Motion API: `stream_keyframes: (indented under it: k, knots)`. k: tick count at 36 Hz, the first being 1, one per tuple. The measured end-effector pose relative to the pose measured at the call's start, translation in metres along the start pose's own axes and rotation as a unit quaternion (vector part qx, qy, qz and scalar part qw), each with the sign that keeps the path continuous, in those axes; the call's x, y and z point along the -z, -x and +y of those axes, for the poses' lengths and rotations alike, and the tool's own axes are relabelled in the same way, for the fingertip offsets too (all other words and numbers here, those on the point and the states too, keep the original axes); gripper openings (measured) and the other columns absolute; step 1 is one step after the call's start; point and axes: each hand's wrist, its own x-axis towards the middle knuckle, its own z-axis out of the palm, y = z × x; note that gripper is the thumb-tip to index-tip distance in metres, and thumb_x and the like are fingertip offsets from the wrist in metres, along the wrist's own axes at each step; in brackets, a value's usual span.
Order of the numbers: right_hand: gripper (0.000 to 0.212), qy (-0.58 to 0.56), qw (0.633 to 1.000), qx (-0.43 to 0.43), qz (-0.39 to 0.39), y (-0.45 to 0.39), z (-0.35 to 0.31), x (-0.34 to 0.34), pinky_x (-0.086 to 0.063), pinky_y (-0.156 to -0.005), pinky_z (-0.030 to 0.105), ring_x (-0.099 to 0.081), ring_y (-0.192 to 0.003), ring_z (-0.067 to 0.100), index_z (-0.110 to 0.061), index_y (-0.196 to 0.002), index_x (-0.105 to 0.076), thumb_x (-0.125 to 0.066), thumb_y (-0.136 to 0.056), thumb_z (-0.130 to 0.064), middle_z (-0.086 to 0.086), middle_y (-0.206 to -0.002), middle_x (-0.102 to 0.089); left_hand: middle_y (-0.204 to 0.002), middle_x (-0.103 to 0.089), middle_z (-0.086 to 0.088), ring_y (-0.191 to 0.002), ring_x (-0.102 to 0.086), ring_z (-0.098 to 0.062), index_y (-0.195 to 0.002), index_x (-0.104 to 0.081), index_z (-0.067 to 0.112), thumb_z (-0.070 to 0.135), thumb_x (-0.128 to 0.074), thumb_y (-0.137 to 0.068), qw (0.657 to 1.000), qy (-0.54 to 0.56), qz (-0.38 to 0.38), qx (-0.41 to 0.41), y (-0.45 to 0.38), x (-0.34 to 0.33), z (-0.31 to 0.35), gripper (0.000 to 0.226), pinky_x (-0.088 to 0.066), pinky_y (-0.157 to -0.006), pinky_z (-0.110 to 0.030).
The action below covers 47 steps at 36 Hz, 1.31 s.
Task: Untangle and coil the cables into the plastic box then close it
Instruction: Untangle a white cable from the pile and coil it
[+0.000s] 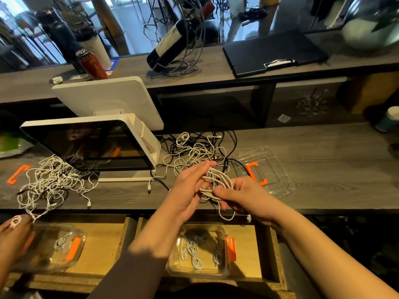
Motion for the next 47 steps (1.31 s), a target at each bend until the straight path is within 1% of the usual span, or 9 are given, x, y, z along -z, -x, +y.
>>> stream_keyframes:
  k: [4, 7, 11, 15, 21, 32, 35, 43, 47]
  knots:
    - [0.030, 0.039, 0.999, -0.015, -0.007, -0.002, 0.003, 0.005, -0.030, -0.046, 0.018, -0.039, -0.047, 0.008, -0.012, -0.074, -0.069, -0.065, -0.092, -0.036, -0.004, -0.058, -0.059, -0.053, -0.051, 0.004, -0.049, -0.042, -0.013, -0.066, -0.064, 0.015, 0.054, -0.062, -0.090, 0.938, -0.336, 0.048, -0.066, -0.005, 0.004, -0.004, 0.046, -0.037, -0.054, -0.026]
    - [0.031, 0.047, 0.998, -0.028, -0.006, -0.002, 0.004, 0.006, -0.030, -0.045, 0.017, -0.040, -0.047, 0.008, -0.012, -0.076, -0.070, -0.065, -0.091, -0.038, 0.001, -0.062, -0.060, -0.051, -0.053, -0.002, -0.042, -0.051, -0.013, -0.062, -0.058, 0.006, 0.057, -0.062, -0.091, 0.915, -0.391, 0.063, -0.076, -0.006, 0.004, -0.005, 0.058, -0.041, -0.050, -0.029]
    - [0.044, 0.060, 0.997, -0.041, -0.015, -0.003, 0.006, 0.009, -0.028, -0.049, 0.025, -0.038, -0.051, 0.019, -0.006, -0.082, -0.070, -0.068, -0.088, -0.049, 0.019, -0.075, -0.056, -0.074, -0.067, -0.025, -0.046, -0.063, -0.022, -0.089, -0.066, -0.006, 0.068, -0.059, -0.087, 0.921, -0.386, 0.046, -0.039, -0.006, 0.009, -0.005, 0.075, -0.045, -0.050, -0.033]
    - [0.061, 0.080, 0.994, -0.059, -0.038, -0.003, 0.008, 0.016, -0.034, -0.055, 0.028, -0.045, -0.063, 0.028, 0.002, -0.093, -0.068, -0.070, -0.082, -0.058, 0.013, -0.076, -0.063, -0.063, -0.068, -0.017, -0.039, -0.055, -0.016, -0.086, -0.068, -0.001, 0.068, -0.054, -0.080, 0.936, -0.348, -0.053, 0.025, -0.001, 0.013, 0.001, 0.071, -0.041, -0.041, -0.020]
    - [0.033, 0.093, 0.995, -0.014, 0.021, -0.004, 0.009, 0.019, -0.036, -0.053, 0.024, -0.045, -0.058, 0.019, -0.022, -0.083, -0.069, -0.070, -0.078, -0.054, 0.004, -0.069, -0.056, -0.057, -0.067, -0.003, -0.039, -0.057, -0.011, -0.083, -0.062, 0.004, 0.048, -0.057, -0.091, 0.951, -0.299, -0.066, 0.031, 0.003, 0.013, -0.003, 0.044, -0.043, -0.038, -0.017]
    - [0.023, 0.005, 0.993, 0.019, 0.121, 0.001, 0.023, 0.007, -0.030, -0.045, 0.017, -0.039, -0.048, 0.006, -0.020, -0.081, -0.069, -0.057, -0.095, -0.035, -0.007, -0.058, -0.050, -0.050, -0.056, 0.000, -0.032, -0.046, -0.007, -0.076, -0.057, 0.006, 0.048, -0.059, -0.088, 0.990, -0.130, -0.045, 0.027, 0.002, 0.012, -0.013, 0.043, -0.030, -0.031, -0.014]
    - [0.024, 0.028, 0.991, 0.029, 0.126, 0.002, 0.032, -0.005, -0.032, -0.049, 0.015, -0.041, -0.050, 0.004, -0.019, -0.083, -0.068, -0.052, -0.101, -0.021, -0.010, -0.058, -0.053, -0.051, -0.055, 0.001, -0.034, -0.045, -0.007, -0.077, -0.057, 0.006, 0.051, -0.060, -0.087, 0.992, -0.124, 0.001, -0.001, 0.000, 0.011, -0.014, 0.046, -0.031, -0.032, -0.013]
    - [0.023, 0.181, 0.977, 0.013, 0.112, 0.010, 0.041, -0.045, -0.045, -0.071, 0.037, -0.055, -0.070, 0.007, -0.022, -0.091, -0.069, -0.051, -0.103, -0.030, -0.004, -0.072, -0.061, -0.045, -0.051, 0.004, -0.038, -0.049, -0.014, -0.062, -0.054, 0.016, 0.044, -0.066, -0.094, 0.950, -0.205, 0.211, -0.103, -0.010, 0.009, -0.022, 0.044, -0.034, -0.038, -0.018]
    - [0.027, 0.218, 0.971, 0.025, 0.098, 0.015, 0.030, -0.055, -0.041, -0.063, 0.031, -0.051, -0.063, 0.004, -0.022, -0.088, -0.068, -0.050, -0.102, -0.036, -0.006, -0.067, -0.058, -0.049, -0.044, -0.008, -0.041, -0.042, -0.014, -0.060, -0.051, -0.002, 0.037, -0.068, -0.093, 0.911, -0.265, 0.273, -0.159, -0.013, 0.012, -0.025, 0.054, -0.034, -0.043, -0.024]
